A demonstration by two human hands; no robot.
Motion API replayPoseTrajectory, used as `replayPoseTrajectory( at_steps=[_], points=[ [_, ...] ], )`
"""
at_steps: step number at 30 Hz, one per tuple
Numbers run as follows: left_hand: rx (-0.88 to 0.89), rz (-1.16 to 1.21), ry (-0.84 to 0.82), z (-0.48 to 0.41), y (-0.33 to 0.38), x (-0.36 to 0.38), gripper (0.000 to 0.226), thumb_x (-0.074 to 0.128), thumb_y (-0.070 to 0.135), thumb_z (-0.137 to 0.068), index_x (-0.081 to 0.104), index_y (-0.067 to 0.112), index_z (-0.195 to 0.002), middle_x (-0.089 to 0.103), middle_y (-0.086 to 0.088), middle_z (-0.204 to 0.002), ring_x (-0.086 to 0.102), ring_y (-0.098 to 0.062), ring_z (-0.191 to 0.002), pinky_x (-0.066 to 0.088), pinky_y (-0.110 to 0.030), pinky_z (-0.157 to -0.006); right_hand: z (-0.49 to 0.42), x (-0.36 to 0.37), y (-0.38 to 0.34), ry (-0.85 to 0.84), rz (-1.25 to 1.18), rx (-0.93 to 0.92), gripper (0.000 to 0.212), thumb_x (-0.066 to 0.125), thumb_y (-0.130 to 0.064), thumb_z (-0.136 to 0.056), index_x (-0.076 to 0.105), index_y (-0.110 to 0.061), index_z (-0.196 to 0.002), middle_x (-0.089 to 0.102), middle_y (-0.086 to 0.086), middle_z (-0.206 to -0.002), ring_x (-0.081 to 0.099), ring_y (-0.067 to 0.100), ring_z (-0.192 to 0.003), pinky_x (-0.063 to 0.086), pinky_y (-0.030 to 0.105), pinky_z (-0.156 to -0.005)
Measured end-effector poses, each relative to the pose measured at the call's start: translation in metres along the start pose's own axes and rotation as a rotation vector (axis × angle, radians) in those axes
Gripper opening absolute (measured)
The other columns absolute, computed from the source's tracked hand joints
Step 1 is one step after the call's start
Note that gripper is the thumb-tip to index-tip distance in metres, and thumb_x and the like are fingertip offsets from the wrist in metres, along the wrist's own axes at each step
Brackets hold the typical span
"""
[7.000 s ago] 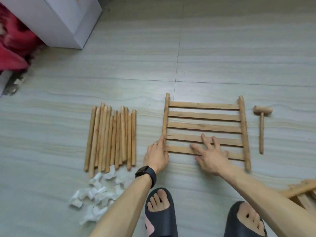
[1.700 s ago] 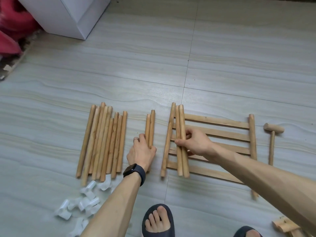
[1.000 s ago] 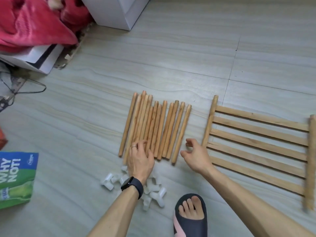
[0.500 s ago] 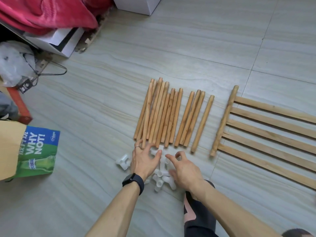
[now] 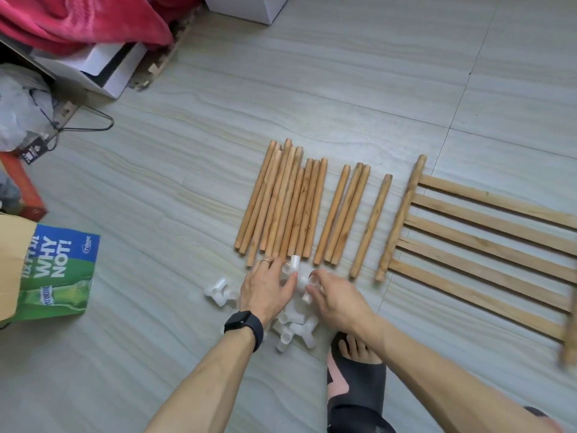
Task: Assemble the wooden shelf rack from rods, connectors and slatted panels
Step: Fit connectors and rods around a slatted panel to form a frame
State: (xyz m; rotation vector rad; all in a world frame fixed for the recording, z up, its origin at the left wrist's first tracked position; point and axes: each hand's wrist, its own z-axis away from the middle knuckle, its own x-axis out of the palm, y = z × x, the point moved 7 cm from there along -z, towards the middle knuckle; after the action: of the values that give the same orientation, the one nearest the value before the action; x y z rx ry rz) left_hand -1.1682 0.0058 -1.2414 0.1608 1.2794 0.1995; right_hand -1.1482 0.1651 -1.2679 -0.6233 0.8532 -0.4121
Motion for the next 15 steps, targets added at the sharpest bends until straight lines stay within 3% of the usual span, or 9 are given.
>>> replayPoseTrajectory(
  at_steps=[3,6,8,11,13,15],
  points=[
    [-0.028,0.123,0.016,-0.012,0.019,-0.012,0.028,0.052,0.051,-0.093,0.057,0.025,-0.104,0.060,0.005,-0.095,0.056,-0.017,-0.092,0.044,-0.034,-0.073,0.004,-0.047,0.013,-0.010,-0.224,0.083,0.033,0.048,-0.048,-0.104,0.050,-0.022,-0.126,0.068,-0.007,-0.103,0.073,0.008,-0.079,0.053,0.029,-0.070],
    [-0.199,0.547,-0.014,-0.029,0.047,-0.019,0.027,0.052,0.050,-0.088,0.048,0.023,-0.090,0.065,0.001,-0.081,0.064,-0.021,-0.077,0.049,-0.040,-0.065,0.009,-0.107,0.034,-0.015,-0.462,0.175,0.030,0.056,-0.049,-0.100,0.052,-0.022,-0.113,0.073,-0.005,-0.090,0.075,0.007,-0.073,0.060,0.031,-0.068],
    [-0.306,0.832,-0.041,-0.045,0.076,-0.021,0.029,0.054,0.047,-0.084,0.049,0.020,-0.094,0.072,-0.004,-0.086,0.069,-0.023,-0.074,0.052,-0.041,-0.067,0.017,-0.150,0.050,0.018,-0.595,0.226,0.036,0.062,-0.049,-0.097,0.060,-0.015,-0.110,0.077,0.000,-0.084,0.074,0.011,-0.071,0.058,0.029,-0.065],
    [-0.373,1.193,-0.118,-0.066,0.131,-0.016,0.021,0.051,0.031,-0.095,0.047,0.015,-0.107,0.074,-0.005,-0.086,0.068,-0.019,-0.061,0.050,-0.034,-0.057,0.034,-0.203,0.075,0.088,-0.710,0.272,0.038,0.066,-0.049,-0.094,0.064,-0.012,-0.104,0.075,-0.002,-0.077,0.067,0.010,-0.067,0.053,0.024,-0.063],
    [-0.328,1.272,-0.185,-0.074,0.171,-0.015,0.013,0.043,0.025,-0.100,0.051,0.022,-0.110,0.072,-0.004,-0.081,0.067,-0.020,-0.060,0.049,-0.030,-0.054,0.046,-0.225,0.093,0.136,-0.808,0.301,0.034,0.068,-0.049,-0.093,0.067,-0.016,-0.099,0.071,0.000,-0.080,0.065,0.012,-0.069,0.051,0.024,-0.064],
    [-0.231,1.303,-0.297,-0.074,0.210,-0.011,0.025,0.040,0.021,-0.099,0.061,0.029,-0.109,0.071,-0.002,-0.077,0.069,-0.020,-0.066,0.051,-0.032,-0.061,0.058,-0.238,0.112,0.184,-0.916,0.341,0.037,0.070,-0.049,-0.090,0.069,-0.014,-0.103,0.070,0.001,-0.081,0.067,0.014,-0.070,0.052,0.024,-0.063]
  ],
)
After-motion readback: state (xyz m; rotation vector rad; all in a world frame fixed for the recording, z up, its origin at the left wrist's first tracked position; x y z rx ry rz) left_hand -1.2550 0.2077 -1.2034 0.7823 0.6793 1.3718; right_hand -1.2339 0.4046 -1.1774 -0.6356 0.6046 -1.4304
